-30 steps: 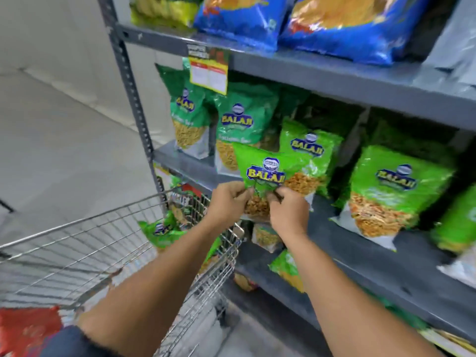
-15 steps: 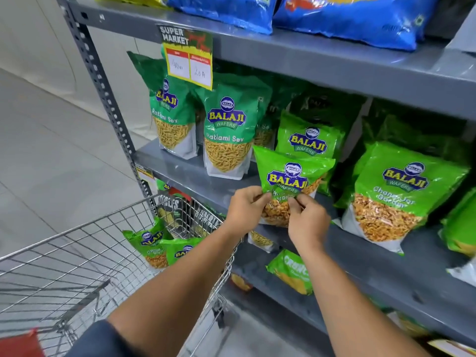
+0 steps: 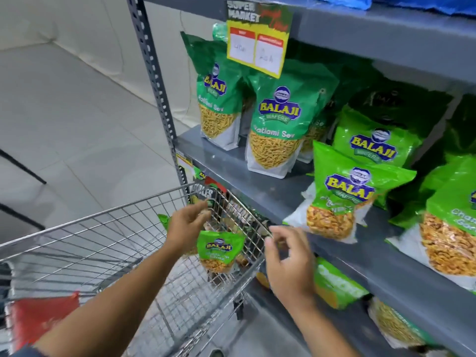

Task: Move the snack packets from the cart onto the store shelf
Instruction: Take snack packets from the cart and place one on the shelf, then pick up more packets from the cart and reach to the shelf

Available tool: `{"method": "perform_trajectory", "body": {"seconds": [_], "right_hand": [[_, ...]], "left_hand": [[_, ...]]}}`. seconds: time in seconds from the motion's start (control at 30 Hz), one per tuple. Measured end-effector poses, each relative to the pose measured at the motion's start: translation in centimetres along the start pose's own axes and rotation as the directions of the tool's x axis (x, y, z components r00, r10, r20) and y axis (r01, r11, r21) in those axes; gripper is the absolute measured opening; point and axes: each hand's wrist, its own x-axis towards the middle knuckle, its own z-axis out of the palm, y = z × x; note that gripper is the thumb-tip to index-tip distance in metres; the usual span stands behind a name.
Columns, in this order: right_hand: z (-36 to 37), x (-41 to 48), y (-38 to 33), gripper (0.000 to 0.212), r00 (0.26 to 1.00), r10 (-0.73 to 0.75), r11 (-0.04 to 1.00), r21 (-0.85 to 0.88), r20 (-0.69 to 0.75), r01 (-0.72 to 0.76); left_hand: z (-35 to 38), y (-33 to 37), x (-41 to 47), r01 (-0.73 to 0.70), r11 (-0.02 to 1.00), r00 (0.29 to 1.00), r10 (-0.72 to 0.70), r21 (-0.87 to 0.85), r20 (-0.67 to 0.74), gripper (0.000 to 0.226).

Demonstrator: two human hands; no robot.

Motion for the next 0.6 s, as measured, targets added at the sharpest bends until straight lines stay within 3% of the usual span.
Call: {"method": "perform_trajectory", "body": {"seconds": [0.1,0.17,0.3,0.37,0.47,0.6], "right_hand": [[4.6,0.5,0.9,0.026,0.926,0.270,0.962,-0.046,0.264,-0.268],[7.9,1.2,2.4,0.031,0.761,0.545,0.835,-0.138,0.353,-0.533],[12.6,1.5,5.5,0.031,0.444,0.868,0.495,-0.303,0.223,-0.814],[14.1,1.3,7.4,0.037,0.315,0.935,0.354,-0.352,0.164,-0.867],[15.9,1.2,10.3,0.038,0.185,0.958,0.254,-0.353,0.218,-0.900],[17.0,1.1,12.1,0.038,0.119,0.954,0.213,-0.340,0.275,-0.916]], "left_hand": [[-2.7,-4.8,0.3,0.099,0.994,0.993,-0.095,0.050,-0.077,0.032],[-3.4,-8.0,0.6,0.189,0.980,0.978,-0.184,0.053,-0.094,0.033],[-2.7,-12.9,0.7,0.275,0.955,0.961,-0.278,0.113,0.011,0.029],[-1.7,-14.8,0.9,0.297,0.940,0.947,-0.312,0.170,0.070,0.031],[0.6,-16.5,2.2,0.312,0.925,0.918,-0.352,0.217,0.183,0.039],[2.9,-16.8,3.4,0.347,0.927,0.898,-0.372,0.141,0.234,0.042]]}}
